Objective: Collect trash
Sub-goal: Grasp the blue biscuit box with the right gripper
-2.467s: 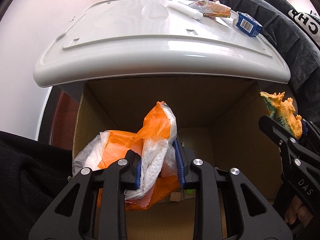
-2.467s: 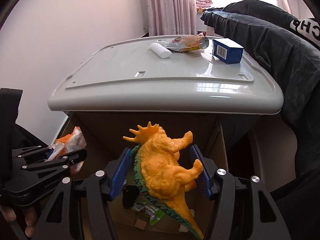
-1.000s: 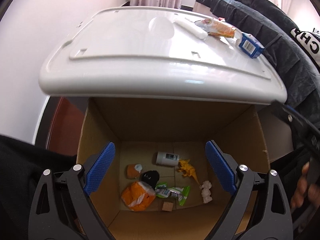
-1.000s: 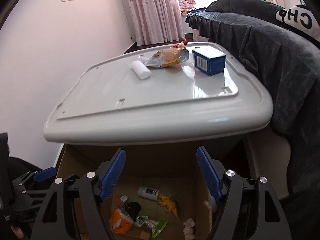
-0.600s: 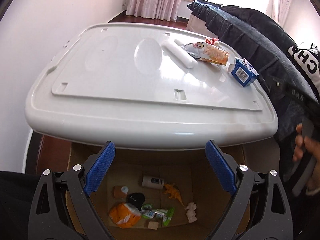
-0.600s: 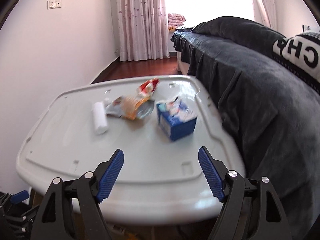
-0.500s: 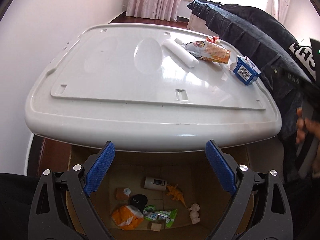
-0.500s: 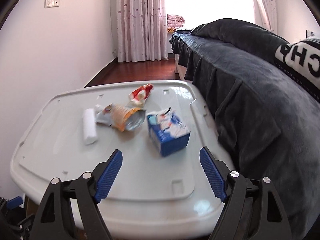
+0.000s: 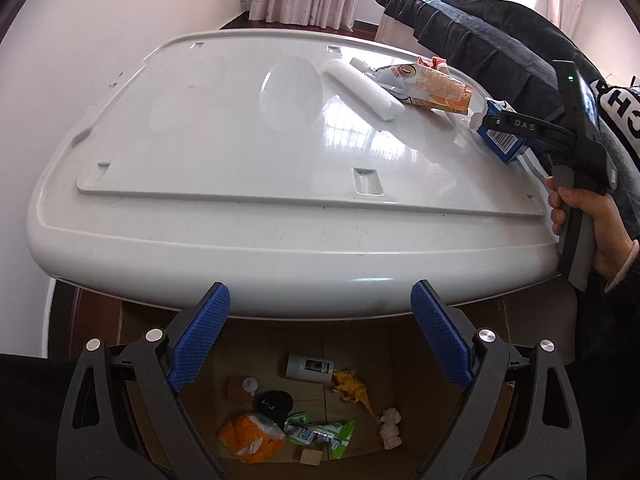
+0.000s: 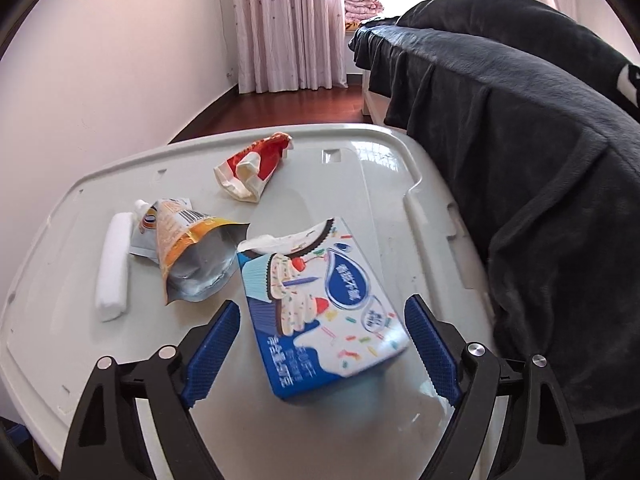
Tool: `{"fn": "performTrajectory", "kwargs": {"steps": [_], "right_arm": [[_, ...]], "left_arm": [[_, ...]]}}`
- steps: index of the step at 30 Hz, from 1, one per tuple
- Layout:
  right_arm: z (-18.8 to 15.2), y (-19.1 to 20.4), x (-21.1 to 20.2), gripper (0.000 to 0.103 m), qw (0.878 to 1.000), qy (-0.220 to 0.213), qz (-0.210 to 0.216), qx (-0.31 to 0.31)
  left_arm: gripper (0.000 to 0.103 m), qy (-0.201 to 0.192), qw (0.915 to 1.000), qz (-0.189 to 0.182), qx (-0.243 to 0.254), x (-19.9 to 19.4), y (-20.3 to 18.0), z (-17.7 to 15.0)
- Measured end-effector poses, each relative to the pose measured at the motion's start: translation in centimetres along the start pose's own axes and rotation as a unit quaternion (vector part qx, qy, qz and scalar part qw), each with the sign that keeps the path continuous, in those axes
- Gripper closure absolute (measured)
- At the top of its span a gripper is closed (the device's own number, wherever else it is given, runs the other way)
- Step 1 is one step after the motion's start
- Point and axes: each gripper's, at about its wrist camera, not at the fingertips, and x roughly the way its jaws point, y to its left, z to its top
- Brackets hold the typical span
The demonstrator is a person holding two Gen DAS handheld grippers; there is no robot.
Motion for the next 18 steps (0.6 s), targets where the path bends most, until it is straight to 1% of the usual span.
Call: {"fn": "performTrajectory", "kwargs": {"steps": [2,5,9,13,16,18], "right_arm": [[0.0,0.2,0.7,0.027,1.0,0.019,0.012,0.004],[0.0,0.2,0.7,0.038,1.0,0.019,0.017,0.008],[0.0,0.0,0.5,0.041,0.999,0.018,0.021,0.019],[0.0,-0.2,-0.3,0.043,0.999,0.016,0.031,0.031],[-0.1,0.0,-2.2,0.043,0.999,0.009,0.034,0.04],[-0.4,-0.2,-4.5,0.043,0.997,0.001,0.046,0.065]], "left_arm": [[0.013,-0.001,0.9999,0.006,0.009,0.1,-0.2,0.1],[0.013,0.0,0.9999,0.006,0.015,-0.1,-0.4,0.2],[0.013,-0.013,0.9997,0.002,0.023,-0.7,-0.9,0.3],[0.013,-0.009,0.9993,0.005,0.037,-0.8,-1.7,0.6],[0.013,-0.018,0.9991,0.014,0.034,-1.2,-2.3,1.3],[0.013,-0.022,0.9993,0.012,0.026,-1.2,-2.7,2.3]]}}
